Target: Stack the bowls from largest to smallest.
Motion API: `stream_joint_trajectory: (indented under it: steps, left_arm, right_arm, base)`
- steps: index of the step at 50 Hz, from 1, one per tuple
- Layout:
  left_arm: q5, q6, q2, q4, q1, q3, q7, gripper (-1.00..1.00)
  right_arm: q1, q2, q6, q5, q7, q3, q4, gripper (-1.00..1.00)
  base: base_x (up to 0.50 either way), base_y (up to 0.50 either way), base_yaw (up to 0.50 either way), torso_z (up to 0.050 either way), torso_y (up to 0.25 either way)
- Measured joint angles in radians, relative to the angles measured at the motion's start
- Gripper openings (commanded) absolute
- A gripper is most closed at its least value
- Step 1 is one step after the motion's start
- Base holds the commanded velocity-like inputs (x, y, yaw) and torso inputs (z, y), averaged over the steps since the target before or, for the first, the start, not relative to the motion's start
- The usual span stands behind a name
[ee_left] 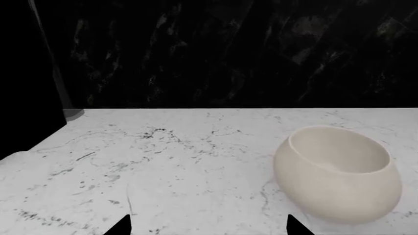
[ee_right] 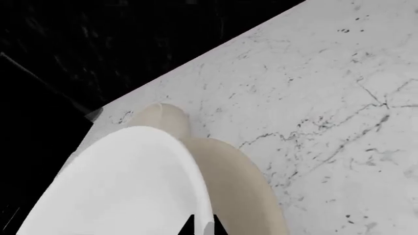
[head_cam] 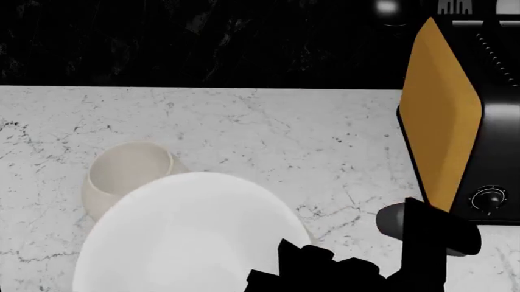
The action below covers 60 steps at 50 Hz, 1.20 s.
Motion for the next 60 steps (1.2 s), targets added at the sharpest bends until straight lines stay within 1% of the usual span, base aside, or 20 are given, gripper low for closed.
stream_joint_trajectory:
  steps: [10,24,25,41,54,57,60]
  left_arm:
    - [-0.007,0.006,-0.005,-0.003,0.003,0.006,-0.008,1.00]
    - [-0.018,0.010,-0.010,-0.006,0.004,0.012,-0.019,1.00]
    - [-0.019,0.011,-0.011,-0.006,0.004,0.013,-0.020,1.00]
    - [-0.028,0.024,-0.017,-0.014,0.009,0.024,-0.030,1.00]
    - [-0.044,0.020,-0.021,-0.014,0.004,0.026,-0.039,1.00]
    - [-0.067,-0.014,-0.019,-0.013,-0.026,0.016,-0.044,1.00]
    - [-0.097,-0.098,-0.043,-0.035,-0.110,0.044,-0.077,1.00]
  right_arm:
    - [-0.015,-0.005,-0.004,-0.037,-0.051,0.010,-0.004,-1.00]
    - [-0.003,0.009,-0.022,0.018,0.015,-0.011,-0.044,-1.00]
    - [-0.002,0.011,-0.023,0.021,0.019,-0.012,-0.047,1.00]
    - [0.044,0.056,-0.055,0.071,0.080,0.006,-0.116,1.00]
    - [0.128,0.114,-0.080,0.093,0.141,0.039,-0.210,1.00]
    - [0.128,0.120,-0.081,0.081,0.139,0.057,-0.230,1.00]
    - [0.113,0.118,-0.080,0.063,0.127,0.078,-0.249,1.00]
  base:
    - [0.00,0.00,0.00,0.000,0.000]
    - [0.00,0.00,0.00,0.000,0.000]
    - [0.00,0.00,0.00,0.000,0.000]
    - [0.00,0.00,0.00,0.000,0.000]
    - [0.00,0.00,0.00,0.000,0.000]
    - [0.00,0.00,0.00,0.000,0.000]
    - [0.00,0.00,0.00,0.000,0.000]
